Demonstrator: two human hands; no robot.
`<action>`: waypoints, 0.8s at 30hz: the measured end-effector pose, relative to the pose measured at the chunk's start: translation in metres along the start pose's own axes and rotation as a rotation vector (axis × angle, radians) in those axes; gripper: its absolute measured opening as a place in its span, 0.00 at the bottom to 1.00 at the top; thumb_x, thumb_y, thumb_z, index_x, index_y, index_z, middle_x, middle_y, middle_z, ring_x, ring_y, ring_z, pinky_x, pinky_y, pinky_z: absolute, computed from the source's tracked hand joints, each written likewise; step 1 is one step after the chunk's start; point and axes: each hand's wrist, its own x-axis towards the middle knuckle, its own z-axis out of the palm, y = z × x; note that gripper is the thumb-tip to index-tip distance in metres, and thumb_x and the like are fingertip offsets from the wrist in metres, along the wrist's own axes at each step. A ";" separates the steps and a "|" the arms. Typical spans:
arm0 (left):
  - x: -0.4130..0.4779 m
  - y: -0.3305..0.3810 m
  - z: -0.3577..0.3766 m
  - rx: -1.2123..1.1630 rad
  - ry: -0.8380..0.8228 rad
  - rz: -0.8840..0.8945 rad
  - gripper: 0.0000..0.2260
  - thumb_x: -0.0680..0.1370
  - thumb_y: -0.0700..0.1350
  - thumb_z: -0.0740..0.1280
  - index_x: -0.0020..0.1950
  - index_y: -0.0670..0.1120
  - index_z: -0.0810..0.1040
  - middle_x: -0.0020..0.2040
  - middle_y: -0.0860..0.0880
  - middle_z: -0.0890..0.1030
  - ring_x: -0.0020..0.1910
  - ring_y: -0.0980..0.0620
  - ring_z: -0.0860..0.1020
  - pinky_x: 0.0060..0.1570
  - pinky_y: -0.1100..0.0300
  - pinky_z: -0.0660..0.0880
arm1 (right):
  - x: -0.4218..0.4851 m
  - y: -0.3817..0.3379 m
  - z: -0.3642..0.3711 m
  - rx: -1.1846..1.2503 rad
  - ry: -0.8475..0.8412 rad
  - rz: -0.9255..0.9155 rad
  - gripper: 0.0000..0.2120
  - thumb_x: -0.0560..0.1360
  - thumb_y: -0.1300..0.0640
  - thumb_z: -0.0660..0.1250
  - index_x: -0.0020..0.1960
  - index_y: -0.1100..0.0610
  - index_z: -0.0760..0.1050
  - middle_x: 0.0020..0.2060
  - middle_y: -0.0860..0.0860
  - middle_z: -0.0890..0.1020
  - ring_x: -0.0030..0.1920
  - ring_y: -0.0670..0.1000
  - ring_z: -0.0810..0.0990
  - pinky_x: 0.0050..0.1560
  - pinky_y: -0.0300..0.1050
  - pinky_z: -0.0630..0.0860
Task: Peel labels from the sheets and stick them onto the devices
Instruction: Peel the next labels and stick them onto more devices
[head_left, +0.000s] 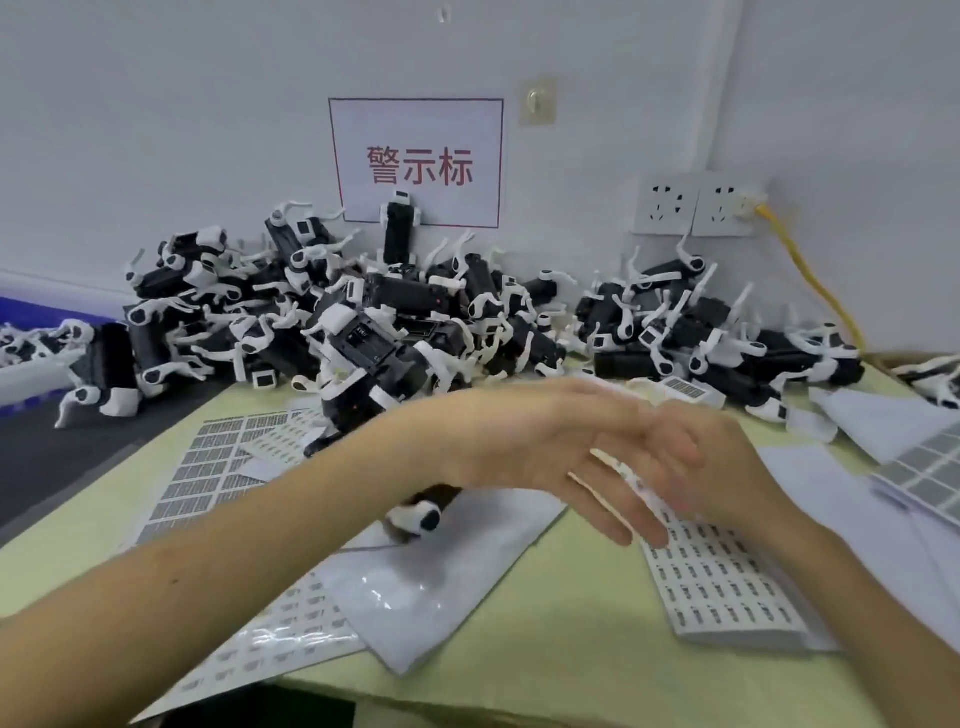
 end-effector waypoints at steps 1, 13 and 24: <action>-0.016 0.007 0.005 0.209 0.105 0.090 0.11 0.87 0.47 0.61 0.61 0.46 0.81 0.55 0.48 0.86 0.53 0.44 0.86 0.56 0.49 0.82 | 0.000 -0.001 0.001 -0.018 0.003 -0.004 0.20 0.77 0.66 0.70 0.38 0.41 0.79 0.38 0.38 0.83 0.41 0.41 0.80 0.41 0.34 0.71; -0.138 -0.082 -0.003 1.194 0.646 -0.391 0.58 0.55 0.87 0.62 0.77 0.75 0.35 0.78 0.63 0.24 0.80 0.52 0.26 0.79 0.35 0.36 | 0.002 0.004 0.002 -0.021 -0.014 0.024 0.17 0.77 0.67 0.69 0.43 0.44 0.83 0.43 0.40 0.84 0.44 0.44 0.81 0.41 0.33 0.73; 0.001 -0.112 -0.052 0.998 0.818 -0.419 0.47 0.67 0.77 0.69 0.80 0.63 0.57 0.85 0.49 0.47 0.78 0.39 0.66 0.72 0.20 0.44 | 0.001 0.004 0.001 -0.049 -0.005 0.058 0.11 0.78 0.65 0.69 0.46 0.49 0.84 0.42 0.41 0.85 0.43 0.43 0.81 0.43 0.40 0.74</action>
